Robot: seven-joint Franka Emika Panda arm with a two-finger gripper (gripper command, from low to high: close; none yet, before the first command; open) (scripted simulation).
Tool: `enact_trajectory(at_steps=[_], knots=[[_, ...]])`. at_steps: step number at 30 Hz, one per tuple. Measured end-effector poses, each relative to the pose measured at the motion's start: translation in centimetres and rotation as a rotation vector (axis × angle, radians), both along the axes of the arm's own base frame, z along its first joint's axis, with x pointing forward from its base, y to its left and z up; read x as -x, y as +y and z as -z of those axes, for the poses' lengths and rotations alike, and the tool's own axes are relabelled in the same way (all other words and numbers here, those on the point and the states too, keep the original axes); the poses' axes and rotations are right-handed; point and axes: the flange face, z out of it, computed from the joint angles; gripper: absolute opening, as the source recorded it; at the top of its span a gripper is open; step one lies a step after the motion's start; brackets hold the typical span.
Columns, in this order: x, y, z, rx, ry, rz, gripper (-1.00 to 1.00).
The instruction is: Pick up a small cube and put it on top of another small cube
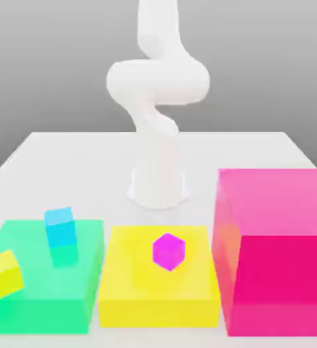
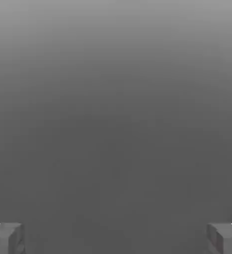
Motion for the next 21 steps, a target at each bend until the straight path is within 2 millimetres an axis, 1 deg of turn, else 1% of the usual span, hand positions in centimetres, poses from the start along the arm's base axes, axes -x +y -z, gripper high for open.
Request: enact_trajectory(at_steps=[5,11,16,20,21], knots=[[-6.0,-3.3,4.9,0.031,0.117,0.053,0.0],[-11.7,-8.3,12.0,0.045,0.254,0.105,0.0],[-15.1,-13.0,18.9,0.038,0.368,0.142,0.0],[-16.6,-17.7,25.0,0.017,0.456,0.179,0.0],[-16.9,-18.6,26.6,0.011,0.478,0.183,0.0]])
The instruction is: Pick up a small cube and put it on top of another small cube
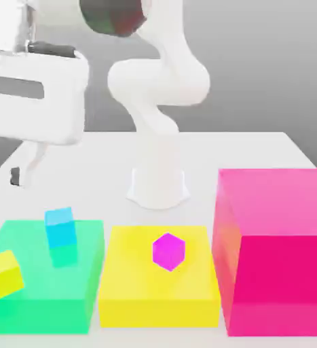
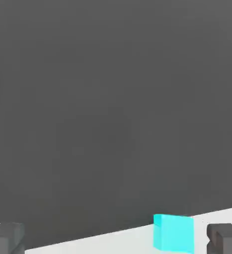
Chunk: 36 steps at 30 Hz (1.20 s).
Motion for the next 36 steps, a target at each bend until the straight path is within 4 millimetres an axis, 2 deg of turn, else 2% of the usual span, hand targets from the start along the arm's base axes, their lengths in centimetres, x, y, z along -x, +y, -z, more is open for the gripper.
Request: enact_trajectory(at_steps=[6,12,16,17,23,25,28,32,36], knots=[[-0.7,-5.1,10.1,-0.053,0.12,0.031,0.0],[1.0,-10.0,20.7,-0.128,0.228,0.072,0.0],[1.3,-10.7,27.6,-0.142,0.244,0.079,0.0],[1.4,-10.7,28.5,-0.142,0.244,0.079,-1.0],[1.4,-10.7,29.0,-0.144,0.244,0.079,-1.0],[1.4,-10.8,27.2,-0.144,0.244,0.08,-1.0],[1.4,-10.2,22.9,-0.141,0.246,0.071,-1.0],[1.8,-4.7,19.2,-0.112,0.262,-0.018,-1.0],[3.2,1.3,16.2,-0.085,0.274,-0.115,-1.0]])
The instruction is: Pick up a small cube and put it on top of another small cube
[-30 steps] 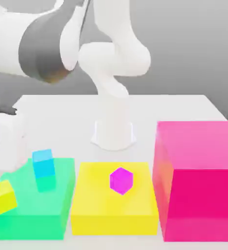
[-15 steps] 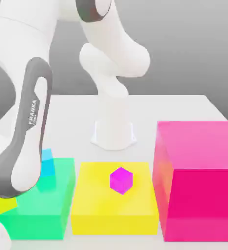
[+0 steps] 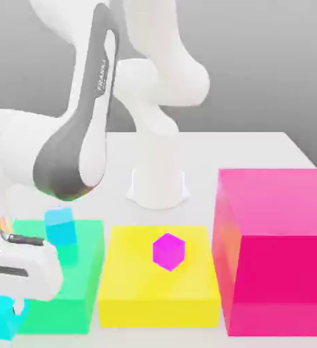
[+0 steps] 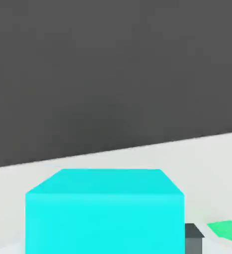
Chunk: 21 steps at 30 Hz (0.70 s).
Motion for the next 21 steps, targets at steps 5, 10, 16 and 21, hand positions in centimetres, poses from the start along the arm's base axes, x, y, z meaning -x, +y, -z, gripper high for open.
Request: enact_trajectory(at_steps=[5,10,16,21], knots=[[2.9,7.5,-2.9,0.007,0.002,-0.134,-1.0],[7.2,13.3,-4.9,0.001,0.0,-0.248,-1.0],[13.4,18.9,-5.9,-0.026,-0.006,-0.387,-1.0],[15.5,20.6,-2.2,-0.039,-0.007,-0.439,-1.0]])
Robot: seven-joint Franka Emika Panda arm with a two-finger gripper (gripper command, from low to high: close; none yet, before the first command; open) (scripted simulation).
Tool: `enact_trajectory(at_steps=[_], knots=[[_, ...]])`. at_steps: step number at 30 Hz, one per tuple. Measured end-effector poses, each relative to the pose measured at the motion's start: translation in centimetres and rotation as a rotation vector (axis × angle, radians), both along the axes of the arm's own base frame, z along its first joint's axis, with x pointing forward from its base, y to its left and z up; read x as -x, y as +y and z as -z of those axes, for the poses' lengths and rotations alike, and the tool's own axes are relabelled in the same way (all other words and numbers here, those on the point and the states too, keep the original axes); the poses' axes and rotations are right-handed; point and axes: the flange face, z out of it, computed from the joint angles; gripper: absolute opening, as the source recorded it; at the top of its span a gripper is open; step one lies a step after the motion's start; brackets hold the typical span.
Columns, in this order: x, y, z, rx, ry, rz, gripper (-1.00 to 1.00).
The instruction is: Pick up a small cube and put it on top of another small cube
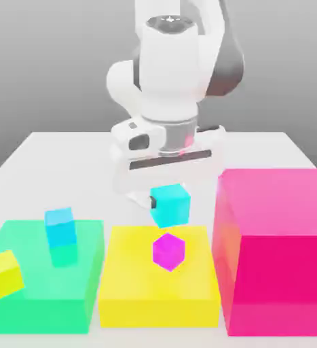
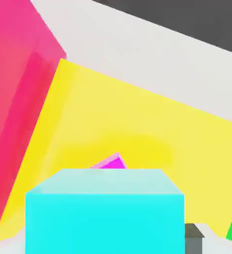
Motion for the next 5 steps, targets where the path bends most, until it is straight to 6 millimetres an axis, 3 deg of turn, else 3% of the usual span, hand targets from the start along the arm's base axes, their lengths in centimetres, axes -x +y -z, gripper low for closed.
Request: enact_trajectory(at_steps=[1,2,5], knots=[[0.1,0.0,1.1,0.0,0.0,-0.001,-1.0],[0.2,0.0,2.3,0.001,0.0,-0.001,1.0],[0.2,0.0,2.3,0.001,0.0,-0.001,1.0]])
